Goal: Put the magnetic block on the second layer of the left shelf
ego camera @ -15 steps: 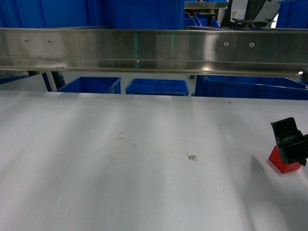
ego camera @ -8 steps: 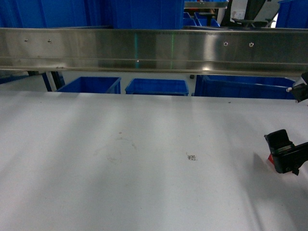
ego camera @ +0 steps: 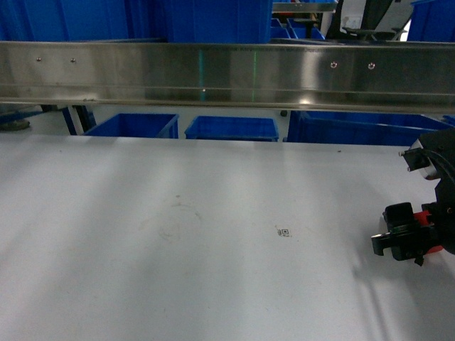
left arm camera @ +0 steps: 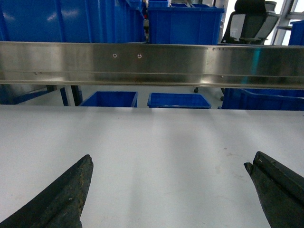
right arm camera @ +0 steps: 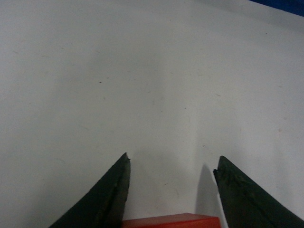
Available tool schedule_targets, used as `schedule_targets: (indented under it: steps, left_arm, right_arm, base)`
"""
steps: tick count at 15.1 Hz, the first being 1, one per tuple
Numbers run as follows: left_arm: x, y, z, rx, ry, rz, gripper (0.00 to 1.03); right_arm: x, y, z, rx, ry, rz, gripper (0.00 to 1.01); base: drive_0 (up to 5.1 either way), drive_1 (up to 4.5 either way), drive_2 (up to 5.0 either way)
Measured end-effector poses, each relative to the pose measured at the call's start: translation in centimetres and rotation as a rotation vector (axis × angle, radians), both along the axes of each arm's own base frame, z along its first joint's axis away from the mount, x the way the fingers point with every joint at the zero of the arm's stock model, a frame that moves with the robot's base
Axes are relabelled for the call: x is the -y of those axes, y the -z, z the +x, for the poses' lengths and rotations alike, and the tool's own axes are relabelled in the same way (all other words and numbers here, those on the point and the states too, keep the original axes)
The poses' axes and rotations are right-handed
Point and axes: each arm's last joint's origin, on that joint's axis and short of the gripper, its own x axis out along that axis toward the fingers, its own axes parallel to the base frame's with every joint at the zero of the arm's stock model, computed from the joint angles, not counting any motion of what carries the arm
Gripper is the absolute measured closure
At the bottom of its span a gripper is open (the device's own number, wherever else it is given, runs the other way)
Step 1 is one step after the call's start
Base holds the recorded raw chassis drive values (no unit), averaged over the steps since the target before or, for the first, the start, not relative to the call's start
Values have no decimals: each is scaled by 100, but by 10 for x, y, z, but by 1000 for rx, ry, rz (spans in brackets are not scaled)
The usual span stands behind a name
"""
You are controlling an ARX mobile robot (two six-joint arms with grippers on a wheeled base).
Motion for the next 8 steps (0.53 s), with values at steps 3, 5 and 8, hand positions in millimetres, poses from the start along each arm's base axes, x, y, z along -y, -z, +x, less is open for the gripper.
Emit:
schedule_targets:
  steps: [3, 5, 8]
  left_arm:
    - [0, 0, 0, 0, 0, 0, 5]
    - [0, 0, 0, 0, 0, 0, 5]
    - [0, 0, 0, 0, 0, 0, 5]
  right_arm:
    - [1, -1, -7, -9, 6, -1, 68]
    - [3, -3, -17, -11, 15, -7, 68]
    - [2, -32, -42, 18, -1, 0, 68]
  base:
    - [0, 0, 0]
    - [0, 0, 0]
    - [0, 0, 0]
